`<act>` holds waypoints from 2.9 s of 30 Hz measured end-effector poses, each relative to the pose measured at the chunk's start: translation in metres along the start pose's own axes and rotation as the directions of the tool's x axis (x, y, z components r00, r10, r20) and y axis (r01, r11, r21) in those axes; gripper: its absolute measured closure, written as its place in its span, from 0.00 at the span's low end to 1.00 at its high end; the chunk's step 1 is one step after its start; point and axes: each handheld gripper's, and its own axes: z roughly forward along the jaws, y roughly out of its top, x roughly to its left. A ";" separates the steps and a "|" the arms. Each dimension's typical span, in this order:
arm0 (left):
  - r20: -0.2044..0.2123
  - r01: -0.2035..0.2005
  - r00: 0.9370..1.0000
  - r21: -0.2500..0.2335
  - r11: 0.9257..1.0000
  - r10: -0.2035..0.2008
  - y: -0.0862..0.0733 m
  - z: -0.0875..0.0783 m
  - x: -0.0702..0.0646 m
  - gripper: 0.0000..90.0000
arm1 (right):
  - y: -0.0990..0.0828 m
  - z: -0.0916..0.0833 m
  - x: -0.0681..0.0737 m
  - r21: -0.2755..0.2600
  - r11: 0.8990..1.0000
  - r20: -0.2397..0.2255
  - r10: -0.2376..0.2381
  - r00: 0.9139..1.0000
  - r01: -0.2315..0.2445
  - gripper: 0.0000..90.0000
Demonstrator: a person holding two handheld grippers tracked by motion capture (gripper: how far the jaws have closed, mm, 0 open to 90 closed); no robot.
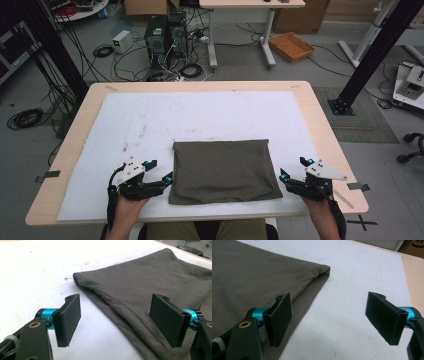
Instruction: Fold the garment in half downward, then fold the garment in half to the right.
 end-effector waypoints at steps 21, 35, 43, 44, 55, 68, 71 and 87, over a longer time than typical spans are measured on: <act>-0.021 0.000 1.000 -0.024 1.000 -0.001 0.002 -0.002 0.000 0.28 | -0.003 -0.006 -0.004 -0.012 1.000 0.012 0.005 1.000 -0.005 0.24; -0.032 0.038 0.999 0.082 0.996 -0.036 0.001 0.010 -0.019 0.28 | -0.003 -0.005 -0.001 -0.005 1.000 0.011 0.002 1.000 -0.002 0.24; -0.065 0.033 0.998 0.209 0.977 -0.020 -0.005 0.019 -0.033 0.28 | -0.004 -0.005 0.001 0.001 1.000 -0.002 -0.011 1.000 0.011 0.24; -0.070 0.027 0.997 0.229 0.973 -0.012 -0.006 0.020 -0.035 0.28 | -0.005 -0.005 0.001 0.001 1.000 -0.002 -0.010 1.000 0.010 0.24; -0.082 0.000 0.996 0.257 0.966 0.021 -0.012 0.019 -0.054 0.59 | -0.004 -0.004 0.001 0.003 1.000 -0.006 -0.005 1.000 0.005 0.24; -0.032 0.067 0.998 0.261 0.963 -0.060 -0.013 0.014 -0.051 0.90 | 0.015 0.001 0.015 -0.015 1.000 -0.116 -0.016 0.993 0.014 0.24; -0.024 0.072 0.997 0.272 0.960 -0.068 -0.012 0.015 -0.050 0.93 | 0.032 0.007 0.029 -0.028 0.999 -0.183 -0.043 0.982 0.038 0.24; 0.007 0.086 0.996 0.275 0.958 -0.091 -0.010 0.014 -0.044 0.94 | 0.149 0.115 0.137 0.021 0.964 -0.477 -0.223 0.850 0.265 0.25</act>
